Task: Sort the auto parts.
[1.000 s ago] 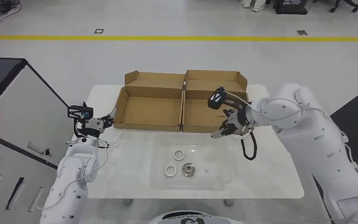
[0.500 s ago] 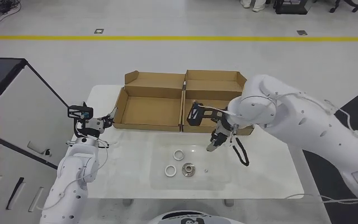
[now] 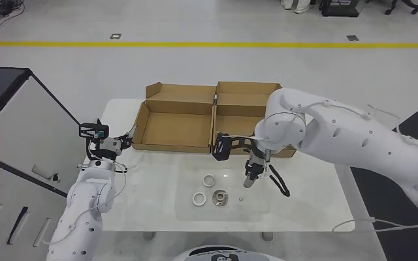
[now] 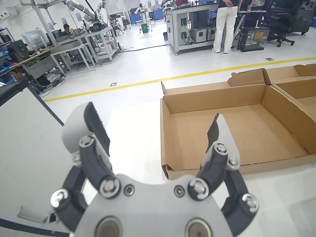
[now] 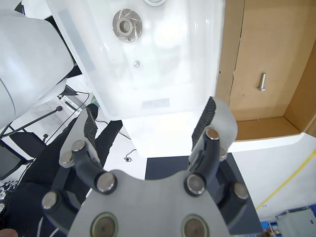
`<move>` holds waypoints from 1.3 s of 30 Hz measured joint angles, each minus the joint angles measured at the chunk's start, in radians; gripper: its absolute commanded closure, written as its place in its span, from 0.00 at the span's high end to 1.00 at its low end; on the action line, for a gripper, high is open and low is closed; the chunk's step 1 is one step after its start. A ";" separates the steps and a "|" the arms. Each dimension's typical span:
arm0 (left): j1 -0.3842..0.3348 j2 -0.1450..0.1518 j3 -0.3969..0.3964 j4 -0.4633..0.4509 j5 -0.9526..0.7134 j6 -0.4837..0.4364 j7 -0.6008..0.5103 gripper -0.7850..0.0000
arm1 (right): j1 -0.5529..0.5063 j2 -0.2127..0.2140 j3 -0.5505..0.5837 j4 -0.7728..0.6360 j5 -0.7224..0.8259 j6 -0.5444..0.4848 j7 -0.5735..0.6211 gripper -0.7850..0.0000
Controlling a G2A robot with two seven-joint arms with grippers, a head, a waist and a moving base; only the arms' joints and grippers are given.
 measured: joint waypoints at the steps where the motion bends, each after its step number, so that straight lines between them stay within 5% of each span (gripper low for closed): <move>1: 0.000 0.000 0.000 0.000 0.000 0.000 0.000 1.00 | 0.000 0.000 0.000 0.000 0.000 0.000 0.000 1.00; 12: 0.000 0.000 0.000 0.000 0.000 0.000 0.000 1.00 | -0.042 -0.009 0.000 -0.009 -0.020 -0.004 -0.007 1.00; 29: 0.000 0.000 0.000 0.000 0.000 0.000 0.000 1.00 | -0.122 -0.094 0.000 0.089 -0.058 -0.022 0.000 1.00; 33: 0.000 0.000 0.000 0.000 0.000 0.000 0.000 1.00 | -0.133 -0.114 0.000 0.113 -0.065 -0.014 0.000 0.73; 39: 0.000 0.000 0.000 0.000 0.000 0.000 0.000 1.00 | -0.160 -0.143 0.000 0.154 -0.089 -0.008 0.000 0.49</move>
